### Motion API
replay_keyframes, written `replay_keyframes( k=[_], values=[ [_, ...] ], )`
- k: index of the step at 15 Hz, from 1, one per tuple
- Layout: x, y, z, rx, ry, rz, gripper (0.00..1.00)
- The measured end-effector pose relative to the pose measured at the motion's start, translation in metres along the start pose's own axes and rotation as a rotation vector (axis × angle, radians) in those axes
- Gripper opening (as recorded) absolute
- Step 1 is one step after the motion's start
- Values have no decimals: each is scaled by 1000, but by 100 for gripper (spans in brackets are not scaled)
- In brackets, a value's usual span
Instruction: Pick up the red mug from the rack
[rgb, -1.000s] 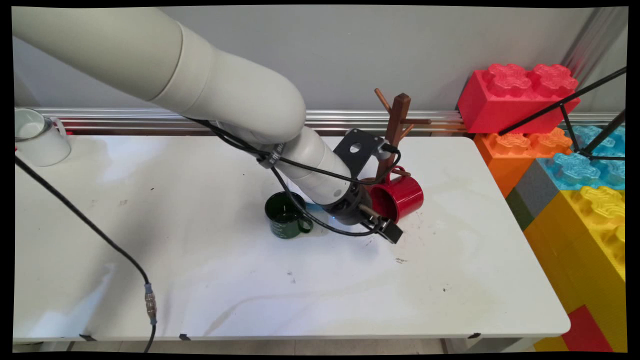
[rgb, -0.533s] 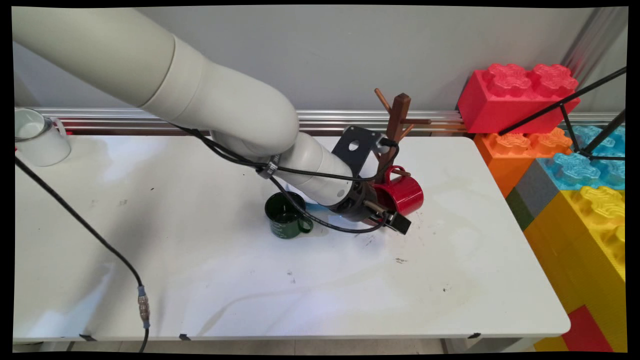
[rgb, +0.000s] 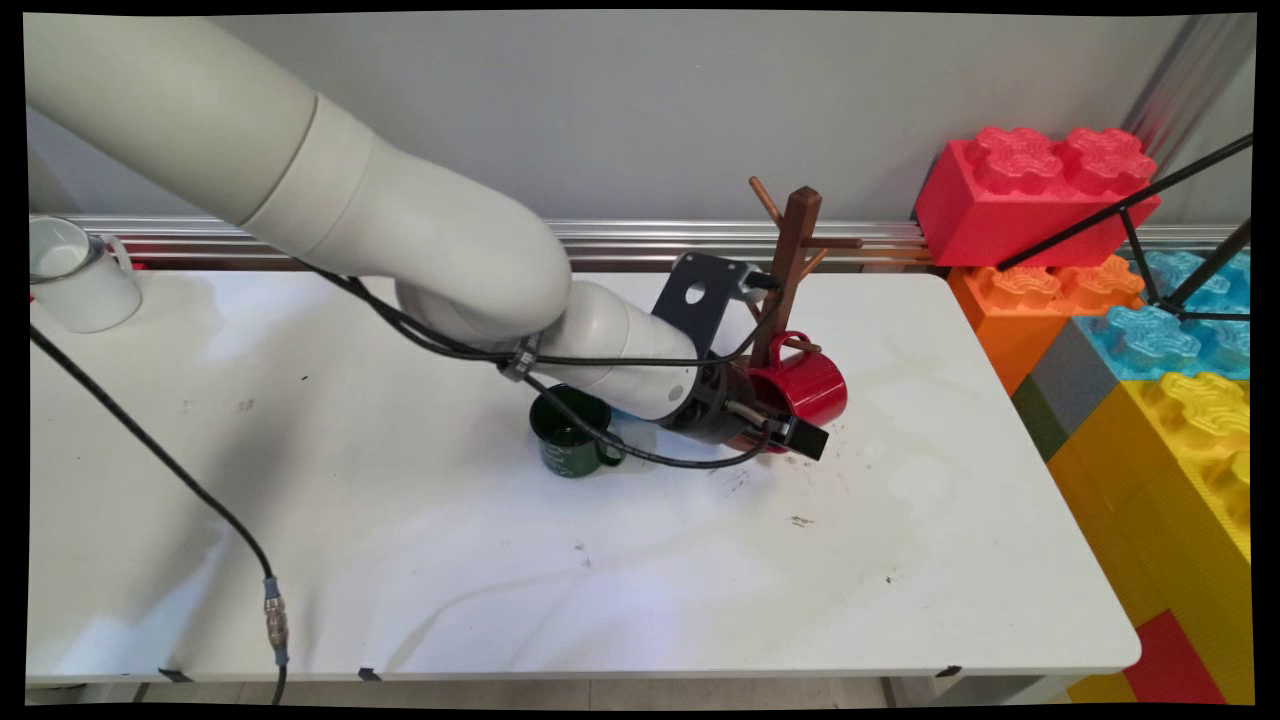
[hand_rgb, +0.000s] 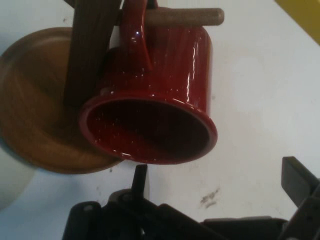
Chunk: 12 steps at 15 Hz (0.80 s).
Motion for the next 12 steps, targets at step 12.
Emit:
replay_keyframes(
  k=[12],
  values=[
    [-34,-7,3,-34,129,-159,100]
  ],
)
